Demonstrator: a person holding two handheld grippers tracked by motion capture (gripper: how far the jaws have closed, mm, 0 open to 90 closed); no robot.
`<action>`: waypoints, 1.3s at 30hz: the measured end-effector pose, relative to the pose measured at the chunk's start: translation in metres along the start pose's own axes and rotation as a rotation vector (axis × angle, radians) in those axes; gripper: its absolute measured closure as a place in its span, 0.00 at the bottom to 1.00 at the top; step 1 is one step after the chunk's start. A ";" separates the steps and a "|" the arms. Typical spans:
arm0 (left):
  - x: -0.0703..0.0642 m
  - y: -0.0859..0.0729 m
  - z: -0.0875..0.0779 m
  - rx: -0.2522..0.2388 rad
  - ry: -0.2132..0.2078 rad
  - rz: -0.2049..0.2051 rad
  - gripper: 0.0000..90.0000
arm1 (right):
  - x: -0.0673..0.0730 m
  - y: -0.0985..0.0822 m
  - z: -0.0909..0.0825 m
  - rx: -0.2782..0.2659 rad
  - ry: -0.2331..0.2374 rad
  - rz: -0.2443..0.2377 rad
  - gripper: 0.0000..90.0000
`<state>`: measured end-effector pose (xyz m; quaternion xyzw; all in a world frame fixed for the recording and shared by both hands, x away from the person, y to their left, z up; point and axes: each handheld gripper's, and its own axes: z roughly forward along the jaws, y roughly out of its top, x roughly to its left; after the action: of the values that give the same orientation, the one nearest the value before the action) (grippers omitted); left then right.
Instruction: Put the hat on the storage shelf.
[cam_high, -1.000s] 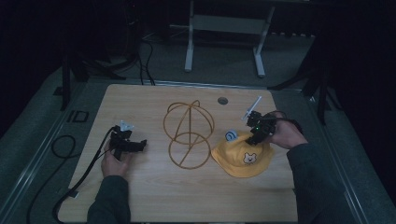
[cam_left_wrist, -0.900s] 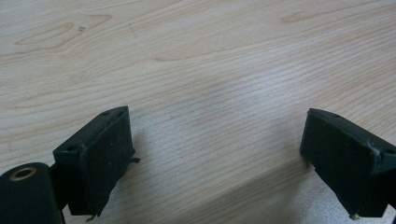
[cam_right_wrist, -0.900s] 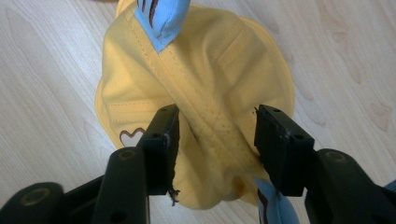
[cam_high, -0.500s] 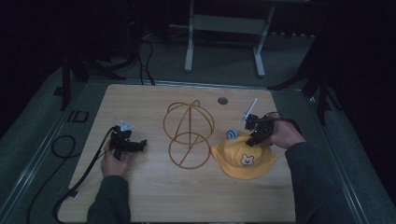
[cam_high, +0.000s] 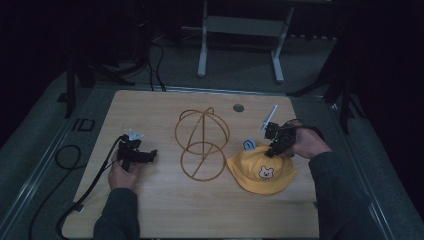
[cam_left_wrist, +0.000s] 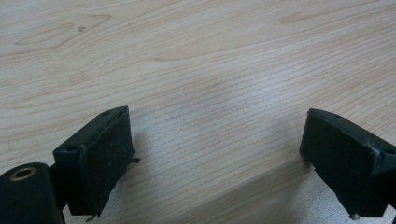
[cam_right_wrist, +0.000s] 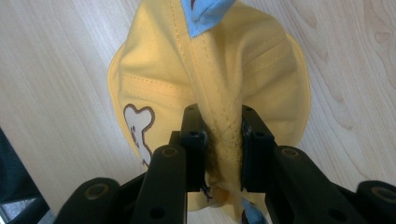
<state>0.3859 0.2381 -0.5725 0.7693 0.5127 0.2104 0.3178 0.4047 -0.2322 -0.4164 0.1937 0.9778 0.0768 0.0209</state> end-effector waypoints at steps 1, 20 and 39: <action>0.000 0.000 0.000 0.000 0.000 0.000 0.10 | 0.000 0.000 0.000 0.000 0.000 0.000 0.84; 0.000 0.000 0.000 0.003 -0.001 0.002 0.10 | 0.005 -0.008 -0.025 -0.082 0.020 -0.035 0.84; 0.000 0.000 0.000 0.005 0.000 0.005 0.10 | 0.007 -0.017 -0.060 -0.189 0.002 -0.039 0.84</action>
<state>0.3858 0.2385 -0.5722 0.7713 0.5115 0.2097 0.3154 0.3875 -0.2534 -0.3599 0.1716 0.9699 0.1682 0.0395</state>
